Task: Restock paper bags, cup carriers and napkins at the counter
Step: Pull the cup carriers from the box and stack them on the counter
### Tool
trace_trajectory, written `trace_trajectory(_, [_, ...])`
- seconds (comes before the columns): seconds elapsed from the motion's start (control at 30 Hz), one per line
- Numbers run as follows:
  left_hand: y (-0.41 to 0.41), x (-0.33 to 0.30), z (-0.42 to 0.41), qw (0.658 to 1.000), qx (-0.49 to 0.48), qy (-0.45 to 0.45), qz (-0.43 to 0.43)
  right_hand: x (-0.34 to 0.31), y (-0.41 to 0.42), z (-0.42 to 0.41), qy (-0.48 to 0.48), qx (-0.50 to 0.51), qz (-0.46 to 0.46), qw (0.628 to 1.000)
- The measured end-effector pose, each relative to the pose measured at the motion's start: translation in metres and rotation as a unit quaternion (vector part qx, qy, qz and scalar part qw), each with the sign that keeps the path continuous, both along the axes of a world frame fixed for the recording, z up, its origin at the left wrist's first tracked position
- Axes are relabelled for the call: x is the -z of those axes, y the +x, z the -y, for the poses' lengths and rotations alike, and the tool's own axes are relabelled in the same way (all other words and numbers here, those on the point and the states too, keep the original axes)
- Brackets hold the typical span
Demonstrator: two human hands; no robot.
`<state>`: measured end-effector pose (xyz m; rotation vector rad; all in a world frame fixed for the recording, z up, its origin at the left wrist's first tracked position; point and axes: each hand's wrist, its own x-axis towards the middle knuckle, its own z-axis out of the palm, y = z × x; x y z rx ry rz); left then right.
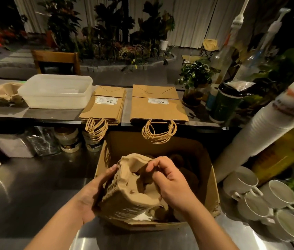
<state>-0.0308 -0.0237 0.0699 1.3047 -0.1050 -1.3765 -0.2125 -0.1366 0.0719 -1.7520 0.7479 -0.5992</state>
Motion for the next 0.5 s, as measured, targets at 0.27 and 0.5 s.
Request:
trace_trajectory(0.27, [0.003, 0.015, 0.003, 1.000, 0.019, 0.012, 0.005, 0.010, 0.001, -0.003, -0.018, -0.042, -0.030, 0.999])
trace_trajectory(0.5, [-0.006, 0.012, 0.007, 1.000, 0.010, 0.012, -0.009, 0.020, 0.005, 0.003, -0.056, -0.061, -0.078, 0.994])
